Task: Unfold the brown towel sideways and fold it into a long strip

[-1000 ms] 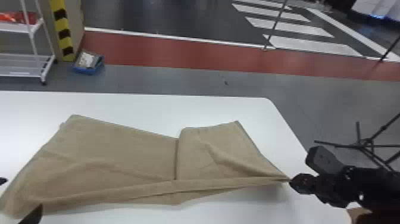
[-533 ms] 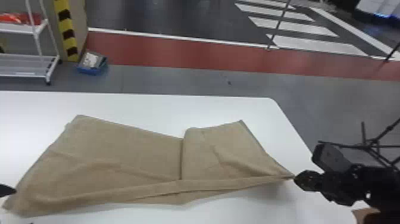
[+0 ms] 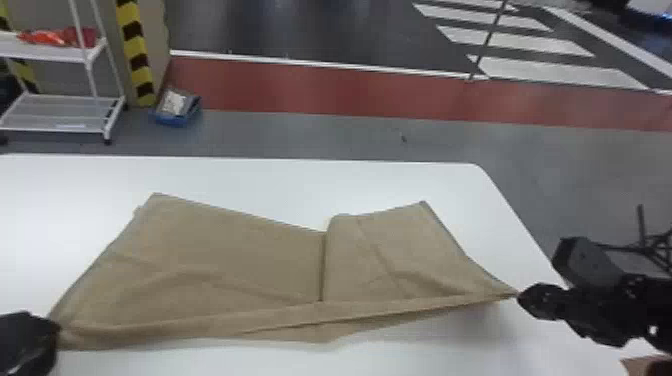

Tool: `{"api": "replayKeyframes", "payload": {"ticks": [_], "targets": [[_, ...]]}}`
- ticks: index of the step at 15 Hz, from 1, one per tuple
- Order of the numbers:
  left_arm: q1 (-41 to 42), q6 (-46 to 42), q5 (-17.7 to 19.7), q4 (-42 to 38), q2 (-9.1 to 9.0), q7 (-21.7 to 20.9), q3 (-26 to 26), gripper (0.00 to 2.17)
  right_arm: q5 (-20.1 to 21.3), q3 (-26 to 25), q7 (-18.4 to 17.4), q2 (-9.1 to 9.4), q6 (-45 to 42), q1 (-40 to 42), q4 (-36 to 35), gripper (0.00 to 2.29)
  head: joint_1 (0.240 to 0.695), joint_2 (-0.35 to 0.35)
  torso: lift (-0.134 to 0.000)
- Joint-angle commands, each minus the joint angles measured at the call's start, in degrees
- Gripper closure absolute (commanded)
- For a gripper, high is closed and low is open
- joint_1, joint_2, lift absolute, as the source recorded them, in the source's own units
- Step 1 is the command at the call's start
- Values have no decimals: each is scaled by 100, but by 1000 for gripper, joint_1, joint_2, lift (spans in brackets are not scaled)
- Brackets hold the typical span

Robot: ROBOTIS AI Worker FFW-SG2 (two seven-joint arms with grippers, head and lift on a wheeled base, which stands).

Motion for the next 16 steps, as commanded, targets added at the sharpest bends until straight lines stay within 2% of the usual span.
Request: {"api": "replayKeyframes", "payload": {"ticks": [1, 3, 7, 8, 9, 14, 15, 16], "targets": [[23, 359, -18, -83, 1, -21, 97, 1436, -69, -94, 10, 0, 0, -4, -25, 1507, 695, -200, -120], [155, 500, -18, -311, 1, -56, 220, 1436, -78, -129, 63, 0, 18, -13, -87, 1507, 695, -186, -120], [603, 1238, -70, -1155, 10, -751, 448, 1440, -78, -367, 300, 0, 0, 198, -342, 1507, 695, -166, -120], [744, 1256, -114, -1331, 1, -803, 510, 1463, -87, -428, 300, 0, -17, 225, -351, 1507, 695, -167, -120], [797, 1274, -185, -1471, -8, -821, 510, 1696, -140, -472, 300, 0, -17, 233, -351, 1507, 695, -171, -120], [1104, 1695, -228, -2148, -43, -891, 545, 1686, -219, -551, 300, 53, -70, 277, -351, 1507, 695, -191, -120], [1245, 1660, -228, -2139, -43, -672, 431, 1369, -219, -542, 291, 53, -70, 286, -333, 1507, 695, -192, -120], [1359, 1555, -237, -2078, -34, -452, 272, 890, -219, -525, 283, 61, -70, 295, -316, 1507, 695, -194, -120]]}}
